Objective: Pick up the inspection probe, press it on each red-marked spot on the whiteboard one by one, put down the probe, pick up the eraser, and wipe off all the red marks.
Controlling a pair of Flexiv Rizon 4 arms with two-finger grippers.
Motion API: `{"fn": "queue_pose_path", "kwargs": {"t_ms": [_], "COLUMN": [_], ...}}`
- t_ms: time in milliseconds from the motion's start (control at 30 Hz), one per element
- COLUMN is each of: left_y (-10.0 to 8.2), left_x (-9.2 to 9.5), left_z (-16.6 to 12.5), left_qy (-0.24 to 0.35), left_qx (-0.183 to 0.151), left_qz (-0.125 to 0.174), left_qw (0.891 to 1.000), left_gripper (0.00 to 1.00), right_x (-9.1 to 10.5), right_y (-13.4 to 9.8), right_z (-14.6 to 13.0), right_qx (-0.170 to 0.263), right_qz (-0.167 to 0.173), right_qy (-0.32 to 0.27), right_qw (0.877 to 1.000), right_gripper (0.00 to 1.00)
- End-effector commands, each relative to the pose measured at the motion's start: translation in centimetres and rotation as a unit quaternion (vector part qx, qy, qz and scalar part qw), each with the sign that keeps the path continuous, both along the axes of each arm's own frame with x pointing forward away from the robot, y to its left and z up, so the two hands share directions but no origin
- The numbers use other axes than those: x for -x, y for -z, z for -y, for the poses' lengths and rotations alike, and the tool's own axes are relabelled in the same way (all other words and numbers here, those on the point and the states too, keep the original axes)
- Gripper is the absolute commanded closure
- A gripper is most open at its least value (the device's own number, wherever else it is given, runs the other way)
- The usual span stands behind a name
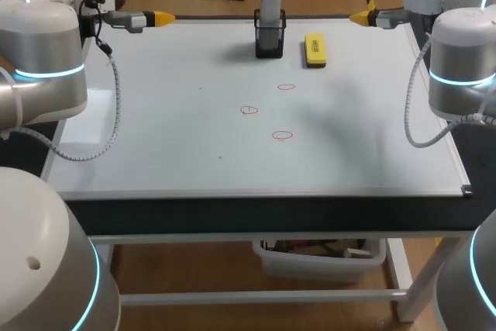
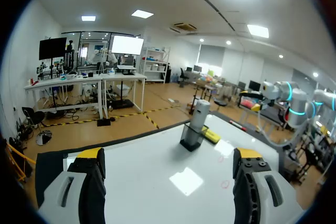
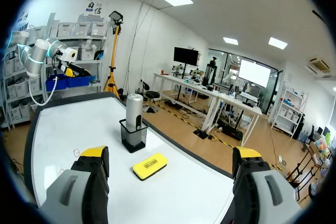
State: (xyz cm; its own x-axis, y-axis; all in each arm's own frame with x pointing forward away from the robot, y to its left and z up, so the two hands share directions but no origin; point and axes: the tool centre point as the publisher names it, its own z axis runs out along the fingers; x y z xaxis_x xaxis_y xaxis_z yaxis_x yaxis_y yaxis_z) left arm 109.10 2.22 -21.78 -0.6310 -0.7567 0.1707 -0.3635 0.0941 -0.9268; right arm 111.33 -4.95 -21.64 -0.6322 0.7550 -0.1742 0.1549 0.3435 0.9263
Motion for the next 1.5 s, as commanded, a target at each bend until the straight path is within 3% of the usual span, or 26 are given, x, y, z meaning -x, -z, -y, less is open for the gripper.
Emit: {"fn": "queue_pose_path", "kwargs": {"t_ms": [33, 733, 800, 1000, 1200, 1500], "left_y": [0.0, 0.0, -0.5, -1.5, -1.7, -0.9], "left_x": [0.0, 0.0, -1.4, -4.0, -5.7, -7.8], "left_z": [0.0, 0.0, -0.3, 0.3, 1.6, 4.7], "left_qy": [0.001, 0.001, 0.007, 0.041, 0.084, 0.170], "left_qx": [0.000, 0.000, -0.021, -0.042, -0.036, 0.005], "left_qz": [-0.001, -0.001, 0.021, 0.062, 0.082, 0.098], "left_qw": [1.000, 1.000, 1.000, 0.996, 0.992, 0.980], "left_gripper": [0.00, 0.00, 0.00, 0.00, 0.00, 0.00], "right_x": [0.0, 0.0, 0.0, 0.0, 0.0, 0.0], "right_y": [0.0, 0.0, 0.0, 0.0, 0.0, 0.0], "right_z": [0.0, 0.0, 0.0, 0.0, 0.0, 0.0], "right_qx": [0.000, 0.000, 0.000, 0.000, 0.000, 0.000], "right_qz": [-0.001, -0.001, -0.001, -0.001, -0.001, -0.001], "right_qy": [0.000, 0.000, 0.000, 0.000, 0.000, 0.000], "right_qw": [1.000, 1.000, 1.000, 1.000, 1.000, 1.000], "right_gripper": [0.00, 0.00, 0.00, 0.00, 0.00, 0.00]}}
